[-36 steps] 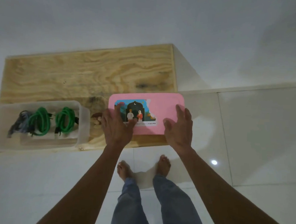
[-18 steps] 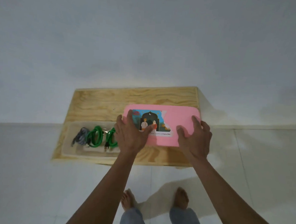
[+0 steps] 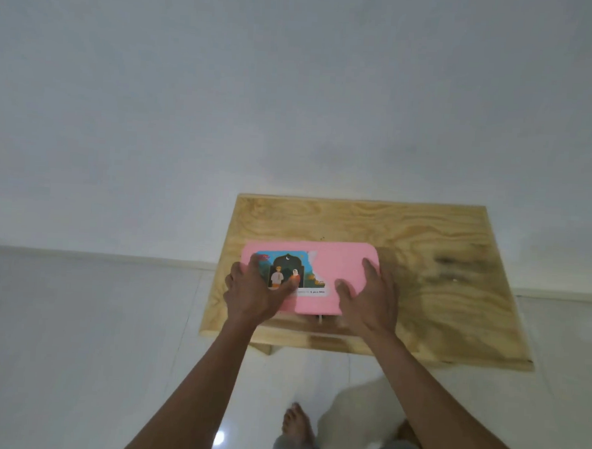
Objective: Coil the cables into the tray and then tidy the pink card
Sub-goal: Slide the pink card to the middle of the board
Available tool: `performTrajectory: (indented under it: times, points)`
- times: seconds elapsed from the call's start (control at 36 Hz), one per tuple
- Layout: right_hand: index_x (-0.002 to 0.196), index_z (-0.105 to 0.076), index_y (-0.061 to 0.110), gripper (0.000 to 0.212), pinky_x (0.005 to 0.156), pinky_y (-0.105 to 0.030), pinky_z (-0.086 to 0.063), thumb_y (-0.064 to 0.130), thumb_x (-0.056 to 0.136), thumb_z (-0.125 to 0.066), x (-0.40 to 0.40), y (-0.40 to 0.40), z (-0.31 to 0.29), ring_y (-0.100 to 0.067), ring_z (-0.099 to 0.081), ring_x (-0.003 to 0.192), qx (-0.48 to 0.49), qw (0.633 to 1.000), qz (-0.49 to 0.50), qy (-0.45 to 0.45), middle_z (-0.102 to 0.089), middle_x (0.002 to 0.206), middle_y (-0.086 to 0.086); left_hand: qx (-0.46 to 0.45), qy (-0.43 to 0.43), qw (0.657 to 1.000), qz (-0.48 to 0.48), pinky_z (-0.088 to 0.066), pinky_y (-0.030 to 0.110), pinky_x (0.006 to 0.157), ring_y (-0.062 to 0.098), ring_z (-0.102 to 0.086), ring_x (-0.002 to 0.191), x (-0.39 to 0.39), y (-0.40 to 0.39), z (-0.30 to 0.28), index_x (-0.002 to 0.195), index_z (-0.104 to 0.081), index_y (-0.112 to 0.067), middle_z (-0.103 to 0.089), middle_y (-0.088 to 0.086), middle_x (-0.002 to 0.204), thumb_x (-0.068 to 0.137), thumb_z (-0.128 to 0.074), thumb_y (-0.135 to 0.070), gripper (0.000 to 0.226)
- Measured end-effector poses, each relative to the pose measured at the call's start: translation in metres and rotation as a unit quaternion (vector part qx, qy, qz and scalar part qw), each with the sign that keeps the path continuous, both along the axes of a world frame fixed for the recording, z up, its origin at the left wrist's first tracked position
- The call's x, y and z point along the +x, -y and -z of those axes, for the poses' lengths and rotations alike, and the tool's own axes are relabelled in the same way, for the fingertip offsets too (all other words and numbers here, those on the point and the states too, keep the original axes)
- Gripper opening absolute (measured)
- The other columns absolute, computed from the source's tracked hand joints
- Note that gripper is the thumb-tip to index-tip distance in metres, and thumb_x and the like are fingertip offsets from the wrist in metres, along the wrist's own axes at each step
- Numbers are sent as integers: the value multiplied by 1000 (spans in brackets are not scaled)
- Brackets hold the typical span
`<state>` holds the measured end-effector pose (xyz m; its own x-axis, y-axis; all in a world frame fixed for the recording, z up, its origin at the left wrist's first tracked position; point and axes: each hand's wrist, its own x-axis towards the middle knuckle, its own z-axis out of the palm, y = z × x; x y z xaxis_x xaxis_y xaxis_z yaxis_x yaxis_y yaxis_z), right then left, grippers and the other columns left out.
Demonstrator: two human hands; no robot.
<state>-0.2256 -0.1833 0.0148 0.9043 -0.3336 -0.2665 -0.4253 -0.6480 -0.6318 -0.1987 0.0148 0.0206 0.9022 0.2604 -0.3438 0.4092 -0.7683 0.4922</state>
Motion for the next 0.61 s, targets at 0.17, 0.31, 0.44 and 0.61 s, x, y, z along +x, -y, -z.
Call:
performTrajectory:
  times: [0.17, 0.31, 0.44, 0.61]
  points:
    - [152, -33, 16, 74, 117, -45, -31, 42, 90, -62, -15, -15, 23, -35, -28, 145, -7, 999, 12, -38, -28, 160, -13, -29, -31, 999, 17, -38, 52, 105, 36, -37, 133, -6, -14, 26, 143, -39, -28, -40, 11, 136, 67, -81, -65, 93]
    - [154, -28, 17, 74, 118, -39, -24, 40, 92, -62, -25, -16, 36, -31, -21, 148, -5, 999, 15, -46, -23, 162, -13, -32, -10, 999, 12, -39, 51, 102, 35, -37, 132, -13, -14, 39, 142, -39, -29, -39, 9, 136, 67, -83, -60, 93]
    - [156, -22, 20, 74, 120, -38, -18, 38, 95, -59, -32, -17, 44, -28, -12, 152, 8, 999, 15, -38, -16, 164, -12, -50, 19, 998, 21, -43, 52, 103, 35, -37, 132, -18, -17, 47, 144, -36, -28, -39, 9, 136, 66, -88, -52, 97]
    - [158, -17, 24, 75, 119, -42, -19, 42, 97, -56, -36, -17, 49, -29, -7, 153, 15, 999, 8, -27, -6, 166, -11, -70, 44, 996, 20, -40, 52, 106, 31, -35, 135, -21, -18, 56, 147, -33, -28, -35, 6, 141, 66, -88, -53, 101]
